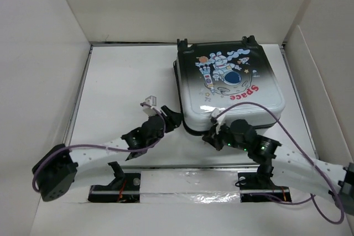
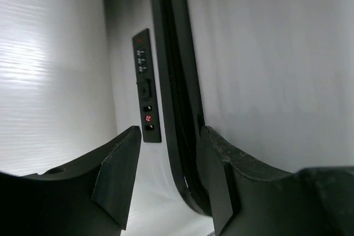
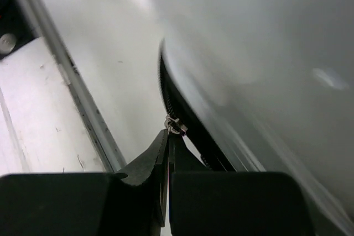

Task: Pack the luggage

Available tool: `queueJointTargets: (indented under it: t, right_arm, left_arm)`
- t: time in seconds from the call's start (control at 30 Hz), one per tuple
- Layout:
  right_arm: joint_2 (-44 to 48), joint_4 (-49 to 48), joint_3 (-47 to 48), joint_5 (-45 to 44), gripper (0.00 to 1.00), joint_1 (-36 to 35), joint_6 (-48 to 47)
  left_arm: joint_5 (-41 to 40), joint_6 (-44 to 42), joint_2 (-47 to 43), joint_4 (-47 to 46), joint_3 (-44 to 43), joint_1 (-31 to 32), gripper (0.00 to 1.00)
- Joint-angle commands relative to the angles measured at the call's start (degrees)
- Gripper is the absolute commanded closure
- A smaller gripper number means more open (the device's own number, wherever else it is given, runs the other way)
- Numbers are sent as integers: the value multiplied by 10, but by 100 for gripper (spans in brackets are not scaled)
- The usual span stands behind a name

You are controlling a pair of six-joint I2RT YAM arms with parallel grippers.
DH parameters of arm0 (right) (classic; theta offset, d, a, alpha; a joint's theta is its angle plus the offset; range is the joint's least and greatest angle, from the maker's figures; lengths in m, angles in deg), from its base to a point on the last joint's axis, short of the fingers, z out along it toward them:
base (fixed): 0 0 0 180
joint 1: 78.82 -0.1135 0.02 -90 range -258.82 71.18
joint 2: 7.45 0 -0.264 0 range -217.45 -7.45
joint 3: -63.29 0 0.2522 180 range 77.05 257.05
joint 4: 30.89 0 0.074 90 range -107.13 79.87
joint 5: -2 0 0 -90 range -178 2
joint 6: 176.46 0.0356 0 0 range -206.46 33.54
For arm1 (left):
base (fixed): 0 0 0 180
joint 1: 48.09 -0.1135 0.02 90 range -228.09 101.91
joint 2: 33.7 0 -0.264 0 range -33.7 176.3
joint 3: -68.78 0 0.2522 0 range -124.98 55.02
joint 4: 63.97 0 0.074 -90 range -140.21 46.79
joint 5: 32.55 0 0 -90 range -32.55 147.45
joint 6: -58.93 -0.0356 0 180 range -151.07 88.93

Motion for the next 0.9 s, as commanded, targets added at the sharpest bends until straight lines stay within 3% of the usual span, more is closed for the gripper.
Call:
queueJointTargets:
  t: [0.0, 0.1, 0.2, 0.3, 0.33, 0.4, 0.47, 0.5, 0.63, 0.8, 0.87]
  right_arm:
    - [116, 20, 5, -26, 100, 40, 104]
    - [215, 60, -36, -70, 100, 50, 145]
    - [270, 49, -68, -98, 100, 55, 191]
    - [255, -4, -93, -75, 100, 55, 197]
    - [246, -12, -92, -75, 100, 55, 192]
    - [215, -13, -82, -75, 100, 50, 183]
    - [201, 2, -58, -75, 100, 50, 169]
    - [196, 19, -52, -75, 100, 45, 167]
    - [203, 39, -44, -75, 100, 40, 161]
    - [216, 19, -58, -52, 100, 40, 173]
    - [214, 18, -59, -52, 100, 34, 174]
  left_arm:
    - [-41, 8, 93, -41, -63, 81, 55]
    - [-53, -6, 106, -24, -109, 86, 54]
    - [-69, -25, 40, -13, -97, 63, 51]
    - [-61, -46, -27, 23, -89, -30, 39]
    - [-7, -57, -32, 21, -98, -105, 36]
    - [53, -65, -9, -3, -123, -167, 31]
    - [116, -88, 40, -3, -203, -234, 26]
    - [135, -94, 107, 6, -242, -252, 22]
    - [274, -130, 290, 85, -505, -300, 14]
    - [307, -180, 517, 225, -777, -313, 13]
    - [325, -193, 570, 288, -890, -313, 13]
